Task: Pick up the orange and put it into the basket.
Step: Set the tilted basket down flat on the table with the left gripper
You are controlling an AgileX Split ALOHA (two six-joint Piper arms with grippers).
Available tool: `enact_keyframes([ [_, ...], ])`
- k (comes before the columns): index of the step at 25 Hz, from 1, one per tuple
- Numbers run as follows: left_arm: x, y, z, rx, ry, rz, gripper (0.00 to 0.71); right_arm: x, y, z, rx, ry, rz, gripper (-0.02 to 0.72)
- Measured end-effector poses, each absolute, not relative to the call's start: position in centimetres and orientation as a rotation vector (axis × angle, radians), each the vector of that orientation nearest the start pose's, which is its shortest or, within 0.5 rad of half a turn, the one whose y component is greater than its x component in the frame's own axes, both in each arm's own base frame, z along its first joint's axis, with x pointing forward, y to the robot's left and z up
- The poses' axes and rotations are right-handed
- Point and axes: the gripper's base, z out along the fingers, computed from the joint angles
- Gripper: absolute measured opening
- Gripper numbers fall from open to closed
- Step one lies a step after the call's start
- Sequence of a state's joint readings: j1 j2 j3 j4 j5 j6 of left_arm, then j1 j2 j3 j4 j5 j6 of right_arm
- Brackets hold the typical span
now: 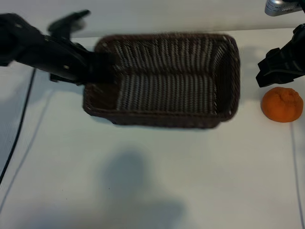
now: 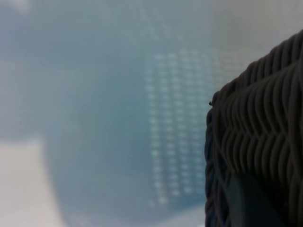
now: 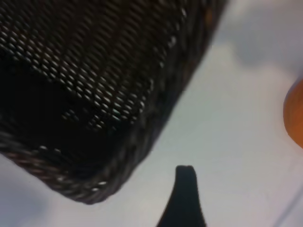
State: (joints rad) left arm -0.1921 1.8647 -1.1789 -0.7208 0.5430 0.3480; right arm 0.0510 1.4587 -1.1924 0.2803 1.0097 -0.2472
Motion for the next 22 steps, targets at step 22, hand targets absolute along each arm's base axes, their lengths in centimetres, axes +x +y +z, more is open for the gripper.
enact_keyframes([
  [22,37.9,-10.4,14.8,-0.069,2.682,-0.57,0.298,28.9,3.6,30.3,-0.27,2.727,0.316,0.573],
])
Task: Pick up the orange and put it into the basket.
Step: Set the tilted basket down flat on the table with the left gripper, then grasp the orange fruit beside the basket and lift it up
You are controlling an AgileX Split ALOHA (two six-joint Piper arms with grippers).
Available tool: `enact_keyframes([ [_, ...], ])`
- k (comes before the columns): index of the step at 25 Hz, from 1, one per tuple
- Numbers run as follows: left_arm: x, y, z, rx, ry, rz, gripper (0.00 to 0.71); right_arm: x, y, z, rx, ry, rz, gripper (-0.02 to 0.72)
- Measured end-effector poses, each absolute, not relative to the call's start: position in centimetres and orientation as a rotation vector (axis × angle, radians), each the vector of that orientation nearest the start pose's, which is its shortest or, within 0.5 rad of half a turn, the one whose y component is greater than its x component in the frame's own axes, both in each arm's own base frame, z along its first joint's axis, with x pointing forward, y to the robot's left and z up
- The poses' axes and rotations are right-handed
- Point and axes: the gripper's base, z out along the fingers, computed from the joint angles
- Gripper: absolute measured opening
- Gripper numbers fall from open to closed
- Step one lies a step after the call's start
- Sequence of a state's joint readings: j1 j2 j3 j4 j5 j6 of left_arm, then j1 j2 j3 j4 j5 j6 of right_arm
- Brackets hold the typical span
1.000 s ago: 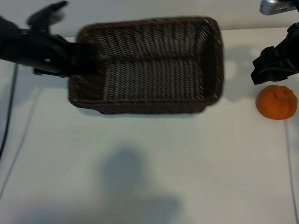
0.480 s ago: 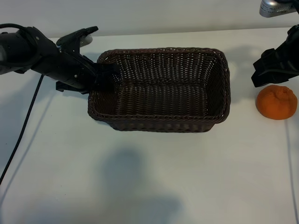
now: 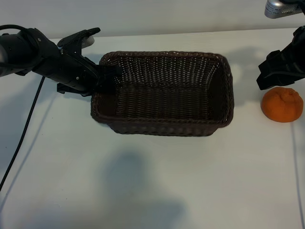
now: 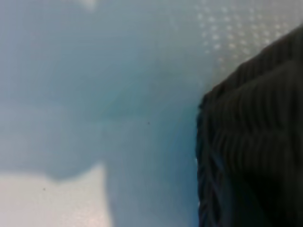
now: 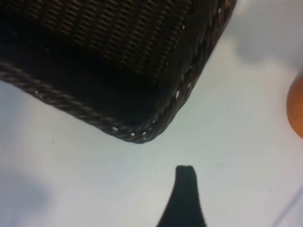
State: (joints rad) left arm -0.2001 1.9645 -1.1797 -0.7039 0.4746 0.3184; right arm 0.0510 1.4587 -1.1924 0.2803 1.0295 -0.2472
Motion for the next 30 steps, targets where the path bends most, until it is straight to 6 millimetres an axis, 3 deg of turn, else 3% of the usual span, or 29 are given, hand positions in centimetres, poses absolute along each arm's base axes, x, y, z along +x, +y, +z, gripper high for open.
enact_keyframes([
  [5,38.0,-10.5,15.1,-0.079,2.676,-0.582,0.583,28.9,3.6,30.3,-0.27,2.728,0.317,0.573],
  [8,37.8,-10.6,15.6,-0.076,2.678,-0.596,0.669,28.9,3.6,30.3,-0.27,2.729,0.317,0.573],
  [22,35.4,-9.9,21.9,0.062,2.647,-0.537,0.673,28.8,3.6,30.3,-0.272,2.734,0.318,0.573],
  [30,32.2,-8.1,28.0,0.199,2.598,-0.329,0.651,28.8,3.6,30.3,-0.272,2.734,0.319,0.573],
])
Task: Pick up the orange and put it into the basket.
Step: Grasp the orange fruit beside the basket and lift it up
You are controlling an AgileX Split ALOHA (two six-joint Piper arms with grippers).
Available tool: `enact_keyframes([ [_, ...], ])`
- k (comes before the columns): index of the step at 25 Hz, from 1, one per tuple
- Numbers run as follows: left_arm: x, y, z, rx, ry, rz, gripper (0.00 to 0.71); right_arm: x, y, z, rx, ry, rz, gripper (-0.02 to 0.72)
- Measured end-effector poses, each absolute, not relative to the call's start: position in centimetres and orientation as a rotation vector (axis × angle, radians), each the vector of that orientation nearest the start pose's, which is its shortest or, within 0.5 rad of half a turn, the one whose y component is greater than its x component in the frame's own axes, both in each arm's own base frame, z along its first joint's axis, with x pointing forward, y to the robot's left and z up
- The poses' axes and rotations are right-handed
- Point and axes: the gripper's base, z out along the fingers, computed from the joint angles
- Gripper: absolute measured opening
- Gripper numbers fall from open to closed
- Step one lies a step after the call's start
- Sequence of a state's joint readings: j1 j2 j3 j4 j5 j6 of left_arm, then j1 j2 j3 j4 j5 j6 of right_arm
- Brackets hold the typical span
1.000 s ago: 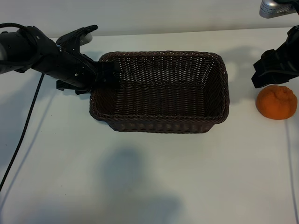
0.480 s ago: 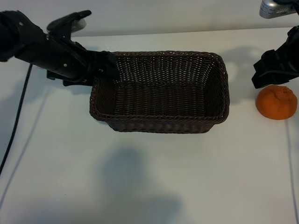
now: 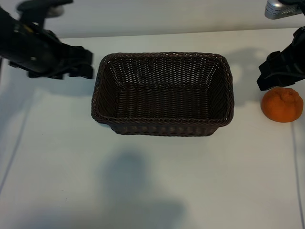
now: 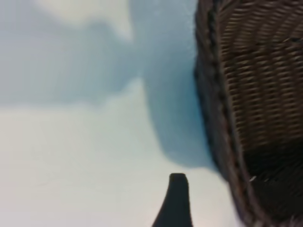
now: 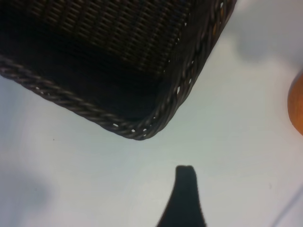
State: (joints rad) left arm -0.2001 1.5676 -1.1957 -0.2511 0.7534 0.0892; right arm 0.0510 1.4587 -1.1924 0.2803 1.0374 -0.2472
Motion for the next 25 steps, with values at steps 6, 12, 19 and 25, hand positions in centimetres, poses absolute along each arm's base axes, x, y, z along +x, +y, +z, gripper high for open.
enact_keyframes([
  [6,28.6,-5.9,32.4,0.235,2.559,-0.207,0.626,28.8,3.6,30.3,-0.272,2.734,0.319,0.573],
  [12,25.4,-1.3,35.8,0.063,2.464,-0.133,0.606,28.8,3.6,30.3,-0.272,2.734,0.319,0.573],
  [19,22.5,2.1,37.9,-0.053,2.421,-0.054,0.598,28.8,3.6,30.2,-0.273,2.737,0.319,0.573],
  [25,17.9,1.4,40.4,-0.021,2.322,-0.038,0.597,28.8,3.6,30.2,-0.273,2.738,0.319,0.573],
])
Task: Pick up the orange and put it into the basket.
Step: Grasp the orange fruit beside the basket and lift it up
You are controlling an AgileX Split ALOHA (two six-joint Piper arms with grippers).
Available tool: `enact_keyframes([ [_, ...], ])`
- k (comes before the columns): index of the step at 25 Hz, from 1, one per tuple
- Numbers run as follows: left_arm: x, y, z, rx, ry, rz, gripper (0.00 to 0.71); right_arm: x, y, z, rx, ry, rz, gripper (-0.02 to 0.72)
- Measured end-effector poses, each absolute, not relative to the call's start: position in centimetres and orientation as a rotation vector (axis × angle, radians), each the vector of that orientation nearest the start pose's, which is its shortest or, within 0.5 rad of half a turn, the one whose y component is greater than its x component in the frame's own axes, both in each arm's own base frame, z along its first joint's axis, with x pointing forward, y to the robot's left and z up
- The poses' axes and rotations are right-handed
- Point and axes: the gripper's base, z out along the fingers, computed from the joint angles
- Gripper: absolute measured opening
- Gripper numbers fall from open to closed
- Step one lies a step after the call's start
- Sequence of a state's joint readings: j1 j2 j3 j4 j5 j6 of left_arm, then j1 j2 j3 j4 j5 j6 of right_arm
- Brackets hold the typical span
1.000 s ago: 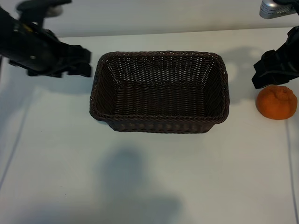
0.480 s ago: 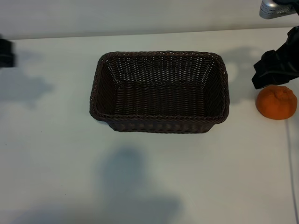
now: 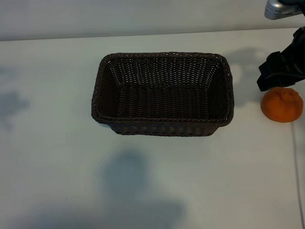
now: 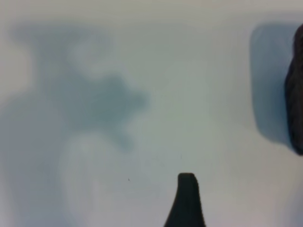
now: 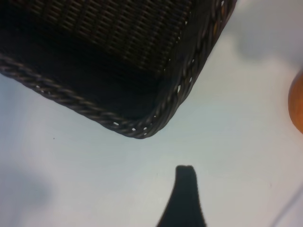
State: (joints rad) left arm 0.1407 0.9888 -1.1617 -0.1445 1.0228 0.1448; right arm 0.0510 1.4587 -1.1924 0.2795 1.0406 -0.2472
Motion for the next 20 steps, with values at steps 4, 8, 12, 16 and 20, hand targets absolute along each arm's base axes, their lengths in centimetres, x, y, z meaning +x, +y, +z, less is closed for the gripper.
enact_keyframes([
  [4,12.7,1.0,40.1,-0.01,2.191,0.026,0.596,28.8,3.6,30.2,-0.273,2.738,0.319,0.573],
  [8,9.0,0.5,37.3,-0.01,2.13,0.048,0.596,28.8,3.6,30.2,-0.273,2.738,0.319,0.573],
  [12,5.5,0.1,34.9,-0.005,2.092,0.057,0.596,28.9,3.6,30.3,-0.274,2.723,0.304,0.573],
  [16,3.7,-0.3,32.1,-0.001,2.101,0.039,0.596,29.4,3.5,30.5,-0.26,2.668,0.277,0.573],
  [20,3.1,-0.5,30.3,0.049,2.086,-0.011,0.596,29.9,3.2,30.2,-0.211,2.654,0.24,0.559],
])
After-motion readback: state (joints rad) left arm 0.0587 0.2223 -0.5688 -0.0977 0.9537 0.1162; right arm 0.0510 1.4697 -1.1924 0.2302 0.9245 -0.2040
